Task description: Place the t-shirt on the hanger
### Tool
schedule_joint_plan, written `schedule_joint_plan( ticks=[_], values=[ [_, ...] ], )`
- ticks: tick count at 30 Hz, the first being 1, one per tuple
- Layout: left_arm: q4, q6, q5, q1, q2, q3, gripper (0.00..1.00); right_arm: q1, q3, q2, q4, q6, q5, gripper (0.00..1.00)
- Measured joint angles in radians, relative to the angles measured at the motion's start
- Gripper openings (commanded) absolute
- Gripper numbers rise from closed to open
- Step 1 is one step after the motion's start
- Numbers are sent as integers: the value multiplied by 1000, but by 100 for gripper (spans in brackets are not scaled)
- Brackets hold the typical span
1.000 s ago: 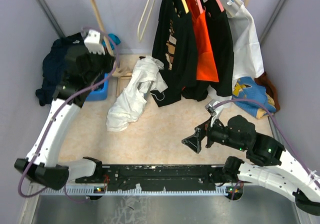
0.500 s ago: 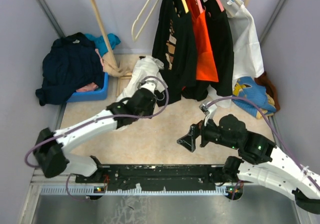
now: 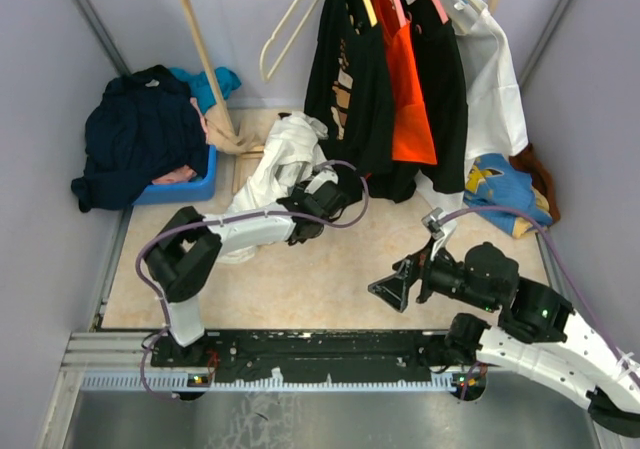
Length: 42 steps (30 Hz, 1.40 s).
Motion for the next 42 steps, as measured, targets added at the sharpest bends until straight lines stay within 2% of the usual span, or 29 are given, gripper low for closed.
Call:
schedule_joint_plan(
  ticks=[9,16,22,30,37,42],
  values=[
    [90,90,-95,53,37,16,60,0,-27,-31,-12,2,0,99],
    [204,174,-86,123,70,16,56,0,-48,-29,-12,3,-2,99],
    [235,204,-68,136,113,16,53,0,-53,-29,-8,4,-5,99],
    [252,206,-76,137,122,16,33,0,-72,-26,7,9,-15,99],
    [267,206,-55,166,127,16,21,0,-72,-24,12,10,-21,99],
    [274,214,-25,189,105,13,17,0,-72,-24,14,10,-23,99]
  ],
)
